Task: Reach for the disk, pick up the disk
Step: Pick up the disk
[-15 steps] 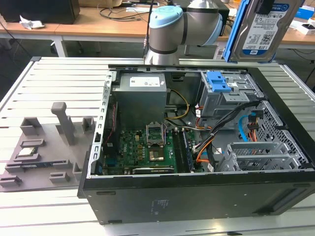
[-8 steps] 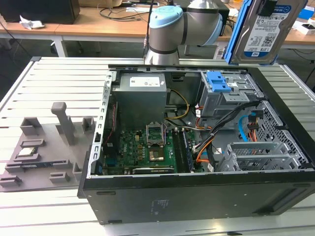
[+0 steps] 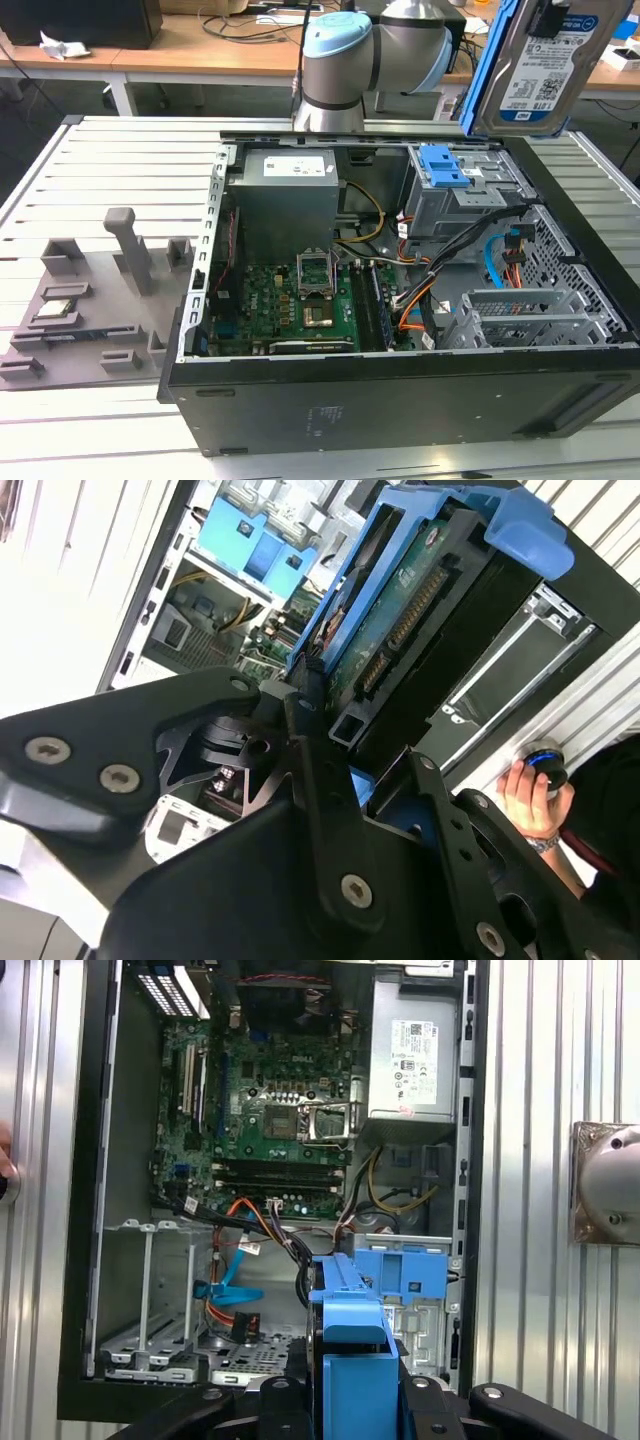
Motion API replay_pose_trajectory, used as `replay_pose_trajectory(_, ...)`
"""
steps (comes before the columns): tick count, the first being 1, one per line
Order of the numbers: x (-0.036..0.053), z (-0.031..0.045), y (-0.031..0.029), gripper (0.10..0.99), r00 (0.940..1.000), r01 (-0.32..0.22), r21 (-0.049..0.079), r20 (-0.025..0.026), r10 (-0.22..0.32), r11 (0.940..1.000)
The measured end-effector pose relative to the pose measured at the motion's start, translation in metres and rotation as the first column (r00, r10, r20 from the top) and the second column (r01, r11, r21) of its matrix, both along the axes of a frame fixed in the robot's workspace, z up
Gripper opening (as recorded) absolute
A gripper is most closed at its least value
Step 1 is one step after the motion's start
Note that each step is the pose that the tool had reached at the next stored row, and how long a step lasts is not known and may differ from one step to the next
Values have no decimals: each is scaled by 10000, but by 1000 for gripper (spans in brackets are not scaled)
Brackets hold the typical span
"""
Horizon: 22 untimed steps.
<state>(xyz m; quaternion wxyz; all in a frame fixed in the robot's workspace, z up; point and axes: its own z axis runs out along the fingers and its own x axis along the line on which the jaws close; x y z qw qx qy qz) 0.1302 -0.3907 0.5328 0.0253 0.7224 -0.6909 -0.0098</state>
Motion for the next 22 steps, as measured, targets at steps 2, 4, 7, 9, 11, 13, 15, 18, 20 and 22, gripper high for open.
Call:
replay_pose_trajectory(2, 0, -1, -31, 365, 10000, 0, 0, 0, 0, 10000)
replay_pose_trajectory(4, 0, -2, -62, 365, 10000, 0, 0, 0, 0, 10000)
replay_pose_trajectory(7, 0, -3, -108, 365, 10000, 0, 0, 0, 0, 10000)
replay_pose_trajectory(9, 0, -4, -141, 365, 10000, 0, -1, 0, 0, 10000)
replay_pose_trajectory(11, 0, -5, -165, 365, 10000, 0, 0, 0, 0, 10000)
replay_pose_trajectory(13, 0, -5, -184, 365, 10000, 0, 0, 0, 0, 10000)
replay_pose_trajectory(15, 0, -6, -204, 365, 10000, 0, -1, 0, 0, 10000)
replay_pose_trajectory(18, 0, -7, -234, 365, 10000, 0, 0, 0, 0, 10000)
replay_pose_trajectory(20, 0, -7, -254, 365, 10000, 0, 0, 0, 0, 10000)
replay_pose_trajectory(22, 0, -8, -273, 365, 10000, 0, 0, 0, 0, 10000)
